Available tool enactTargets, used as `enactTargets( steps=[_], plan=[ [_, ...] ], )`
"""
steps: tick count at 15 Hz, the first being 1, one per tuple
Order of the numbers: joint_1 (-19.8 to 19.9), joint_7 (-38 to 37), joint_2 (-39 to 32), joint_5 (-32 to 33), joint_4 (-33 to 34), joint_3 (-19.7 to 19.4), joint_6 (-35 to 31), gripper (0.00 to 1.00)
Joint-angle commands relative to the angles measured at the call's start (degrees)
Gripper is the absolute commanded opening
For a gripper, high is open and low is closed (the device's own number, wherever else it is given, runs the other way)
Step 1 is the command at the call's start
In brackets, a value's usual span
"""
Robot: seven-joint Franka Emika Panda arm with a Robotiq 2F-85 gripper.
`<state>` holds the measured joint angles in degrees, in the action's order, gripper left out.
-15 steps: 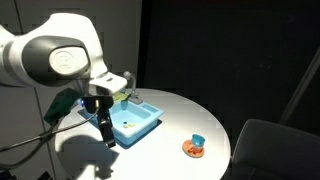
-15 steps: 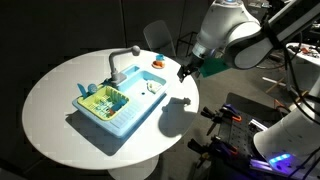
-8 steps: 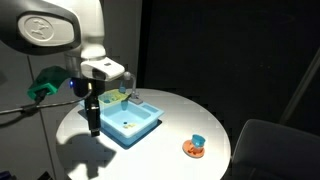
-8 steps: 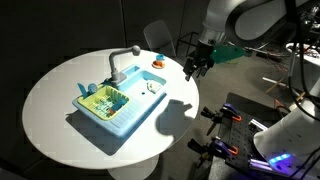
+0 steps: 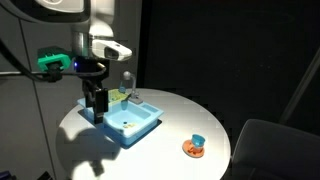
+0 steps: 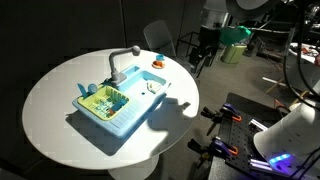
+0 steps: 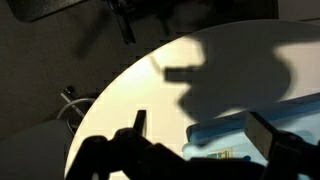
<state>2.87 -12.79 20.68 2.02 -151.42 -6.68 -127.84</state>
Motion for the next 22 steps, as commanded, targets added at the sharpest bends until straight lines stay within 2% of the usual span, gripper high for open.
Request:
enactTargets(
  steps=[1, 7, 12, 20, 22],
  plan=[
    [1.51, 6.25, -0.73, 2.16, 4.16, 1.3, 4.15, 1.0],
    [1.18, 13.8, -3.21, 5.29, 9.9, 1.13, 7.51, 1.0],
    [0.56, 18.04, -4.94, 4.25, 12.92, 0.86, 7.15, 1.0],
    [0.31, 14.27, -3.54, -4.26, 12.14, 0.85, 4.06, 1.0],
    [0.52, 15.64, -4.28, -3.28, 12.31, 1.02, 4.63, 1.0]
  ],
)
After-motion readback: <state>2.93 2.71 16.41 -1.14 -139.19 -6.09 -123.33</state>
